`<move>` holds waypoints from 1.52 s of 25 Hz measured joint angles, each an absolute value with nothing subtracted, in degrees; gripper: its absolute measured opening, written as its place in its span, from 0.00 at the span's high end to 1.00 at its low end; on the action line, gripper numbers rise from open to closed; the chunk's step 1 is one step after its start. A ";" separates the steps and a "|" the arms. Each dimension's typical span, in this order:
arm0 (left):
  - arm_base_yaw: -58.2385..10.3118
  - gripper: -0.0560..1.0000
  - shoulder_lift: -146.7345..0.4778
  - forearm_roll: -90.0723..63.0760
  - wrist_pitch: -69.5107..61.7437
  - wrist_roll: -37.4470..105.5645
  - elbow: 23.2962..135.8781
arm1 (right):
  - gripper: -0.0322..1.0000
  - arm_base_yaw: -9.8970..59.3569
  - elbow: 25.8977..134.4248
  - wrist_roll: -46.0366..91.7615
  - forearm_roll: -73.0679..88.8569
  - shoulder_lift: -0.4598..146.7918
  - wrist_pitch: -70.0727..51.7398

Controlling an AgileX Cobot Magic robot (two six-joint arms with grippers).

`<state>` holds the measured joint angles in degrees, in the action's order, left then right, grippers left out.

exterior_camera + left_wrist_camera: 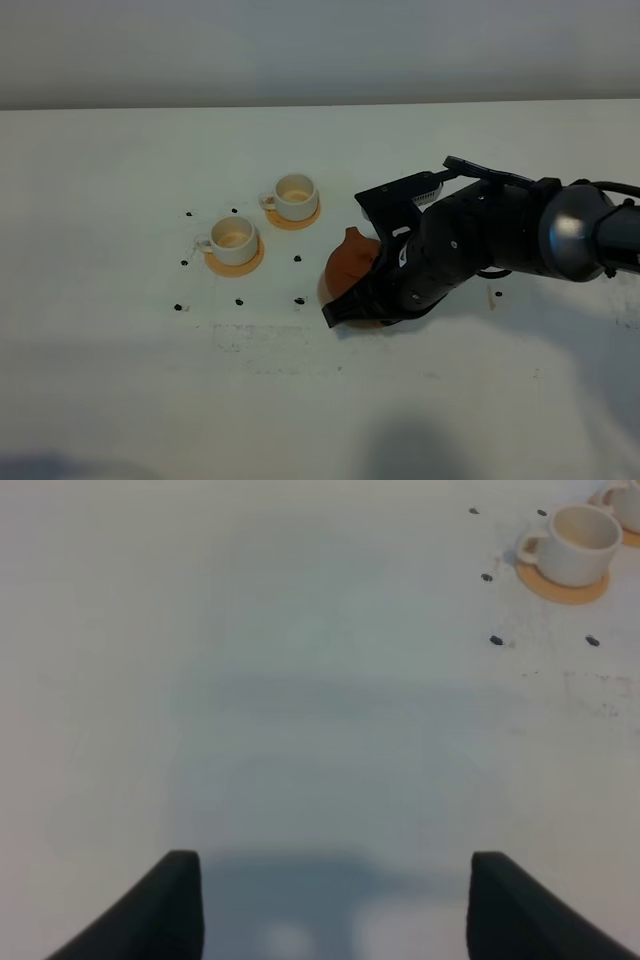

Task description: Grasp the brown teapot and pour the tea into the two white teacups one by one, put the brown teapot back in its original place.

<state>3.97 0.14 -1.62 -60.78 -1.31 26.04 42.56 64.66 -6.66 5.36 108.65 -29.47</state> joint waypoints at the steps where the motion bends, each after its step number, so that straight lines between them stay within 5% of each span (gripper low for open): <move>1: 3.97 0.44 0.14 -1.62 -60.78 -1.31 26.04 | 0.88 42.56 64.66 -6.66 4.92 108.32 -29.47; 38: 3.97 0.44 0.14 -1.62 -60.78 -1.36 26.04 | 0.88 43.04 57.41 -7.29 2.98 105.69 -20.43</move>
